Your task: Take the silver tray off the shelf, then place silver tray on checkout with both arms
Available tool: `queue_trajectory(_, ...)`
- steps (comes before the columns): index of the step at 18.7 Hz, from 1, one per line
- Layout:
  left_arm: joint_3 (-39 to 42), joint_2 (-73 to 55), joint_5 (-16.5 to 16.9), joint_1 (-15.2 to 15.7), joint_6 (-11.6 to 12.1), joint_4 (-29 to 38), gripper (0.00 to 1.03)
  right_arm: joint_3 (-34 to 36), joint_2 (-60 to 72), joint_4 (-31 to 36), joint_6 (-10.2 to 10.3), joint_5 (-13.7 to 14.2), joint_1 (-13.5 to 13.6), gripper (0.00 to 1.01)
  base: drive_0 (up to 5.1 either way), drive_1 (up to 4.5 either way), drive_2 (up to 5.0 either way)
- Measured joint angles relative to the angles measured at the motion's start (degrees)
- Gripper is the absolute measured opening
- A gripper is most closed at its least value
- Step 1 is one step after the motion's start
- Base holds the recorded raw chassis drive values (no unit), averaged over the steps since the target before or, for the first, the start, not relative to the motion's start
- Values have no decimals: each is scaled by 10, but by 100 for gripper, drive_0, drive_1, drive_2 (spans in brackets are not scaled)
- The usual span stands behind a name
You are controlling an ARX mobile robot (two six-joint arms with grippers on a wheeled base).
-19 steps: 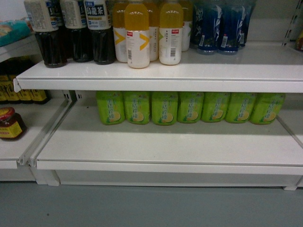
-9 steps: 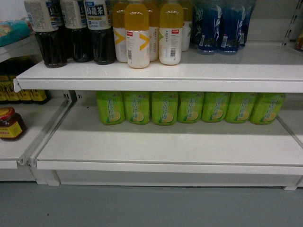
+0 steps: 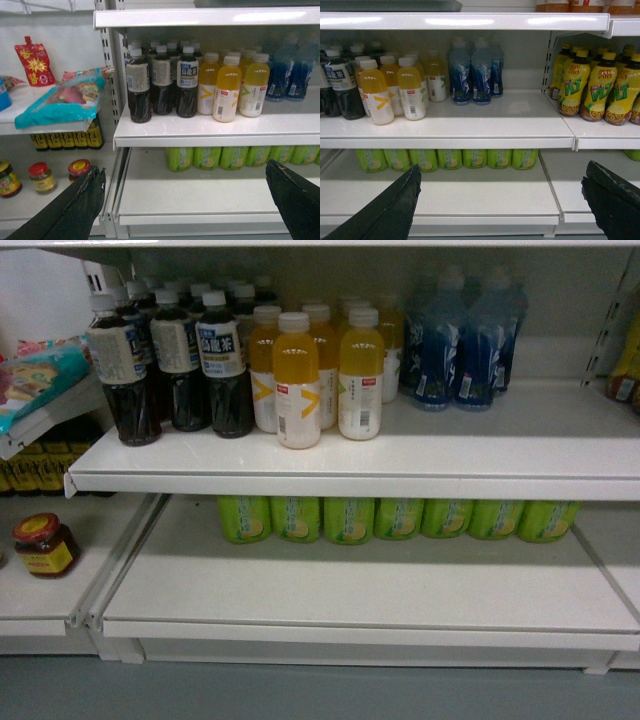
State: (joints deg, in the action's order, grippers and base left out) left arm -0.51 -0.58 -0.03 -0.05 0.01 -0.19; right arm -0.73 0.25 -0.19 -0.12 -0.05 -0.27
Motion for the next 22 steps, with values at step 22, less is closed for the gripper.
queue_trajectory(22,0,0,0,0,0,0,98,0,0,0,1,0,0,98,0,0,0)
